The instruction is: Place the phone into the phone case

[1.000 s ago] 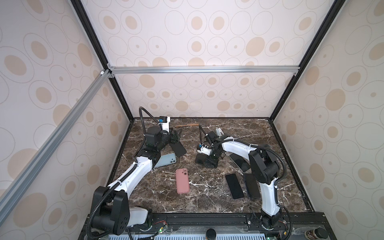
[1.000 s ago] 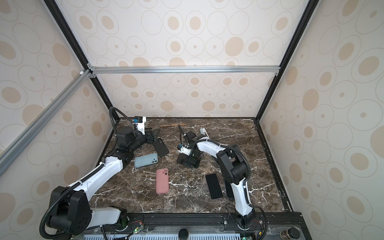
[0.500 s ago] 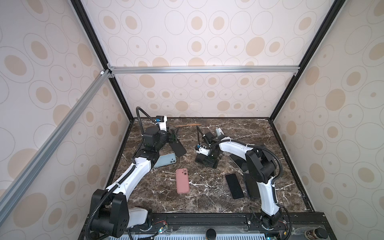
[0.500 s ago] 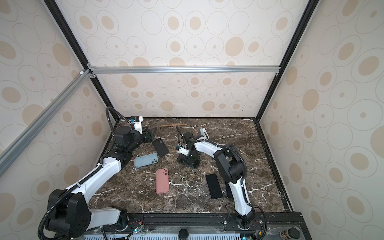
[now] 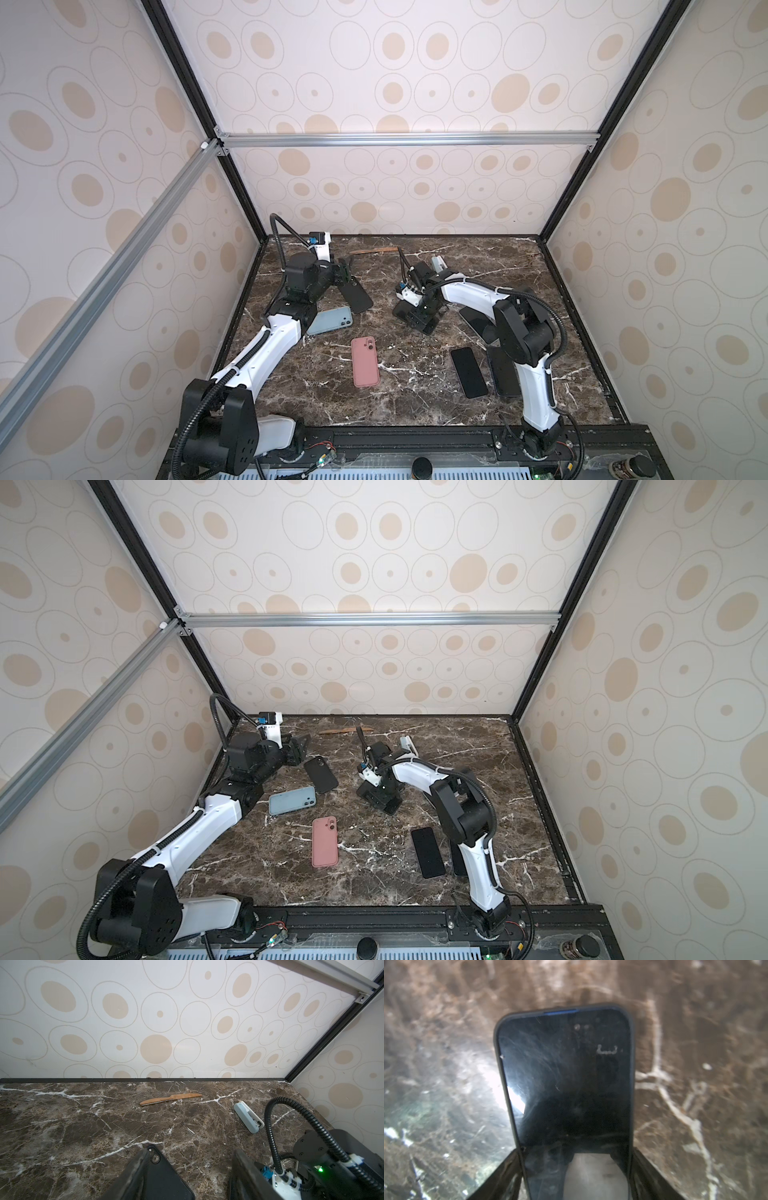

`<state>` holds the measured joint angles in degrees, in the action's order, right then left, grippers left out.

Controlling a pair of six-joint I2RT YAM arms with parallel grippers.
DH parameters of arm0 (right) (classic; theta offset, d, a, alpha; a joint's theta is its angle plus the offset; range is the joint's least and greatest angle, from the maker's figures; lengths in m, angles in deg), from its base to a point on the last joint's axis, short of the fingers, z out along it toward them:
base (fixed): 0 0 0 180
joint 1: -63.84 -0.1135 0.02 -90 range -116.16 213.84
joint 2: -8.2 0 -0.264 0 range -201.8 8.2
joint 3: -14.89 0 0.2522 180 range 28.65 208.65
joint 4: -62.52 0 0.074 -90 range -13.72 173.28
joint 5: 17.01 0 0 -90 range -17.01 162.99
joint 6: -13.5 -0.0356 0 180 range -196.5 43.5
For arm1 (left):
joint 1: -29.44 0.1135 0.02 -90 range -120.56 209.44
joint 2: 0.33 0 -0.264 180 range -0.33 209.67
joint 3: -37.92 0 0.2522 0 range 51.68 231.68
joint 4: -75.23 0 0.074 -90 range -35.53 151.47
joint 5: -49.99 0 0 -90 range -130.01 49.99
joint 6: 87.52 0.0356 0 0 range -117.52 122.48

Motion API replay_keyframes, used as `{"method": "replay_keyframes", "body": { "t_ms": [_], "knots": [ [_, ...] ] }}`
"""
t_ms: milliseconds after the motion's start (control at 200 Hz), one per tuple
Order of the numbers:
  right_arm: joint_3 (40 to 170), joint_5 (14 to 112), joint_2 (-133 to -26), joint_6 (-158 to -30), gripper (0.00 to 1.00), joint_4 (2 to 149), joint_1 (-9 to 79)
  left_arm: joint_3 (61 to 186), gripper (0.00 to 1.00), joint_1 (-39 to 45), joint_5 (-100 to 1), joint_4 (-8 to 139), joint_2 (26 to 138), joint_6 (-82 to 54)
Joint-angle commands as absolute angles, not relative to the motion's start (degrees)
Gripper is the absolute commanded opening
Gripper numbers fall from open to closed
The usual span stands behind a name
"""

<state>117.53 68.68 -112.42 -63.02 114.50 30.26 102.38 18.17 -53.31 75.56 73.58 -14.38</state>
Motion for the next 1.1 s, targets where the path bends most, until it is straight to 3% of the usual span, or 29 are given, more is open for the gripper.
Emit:
{"method": "replay_keyframes", "body": {
  "t_ms": [0, 625, 880, 1095],
  "knots": [
    [116.5, 67.9, -107.1, -68.7, 0.51, 110.7, 33.1, 103.4, 0.63, 18.7, -53.1, 75.2, 72.6, -13.3],
    [115.6, 69.4, -100.3, -83.9, 0.49, 106.4, 47.6, 101.2, 0.62, 18.2, -59.6, 81.4, 74.4, -16.0],
    [125.0, 70.3, -108.9, -84.6, 0.49, 113.9, 60.3, 102.4, 0.62, 14.2, -60.7, 80.1, 77.5, -15.6],
    [135.6, 71.5, -118.4, -83.1, 0.5, 120.9, 65.4, 103.8, 0.61, 11.9, -61.9, 78.4, 80.1, -15.7]
  ]
}}
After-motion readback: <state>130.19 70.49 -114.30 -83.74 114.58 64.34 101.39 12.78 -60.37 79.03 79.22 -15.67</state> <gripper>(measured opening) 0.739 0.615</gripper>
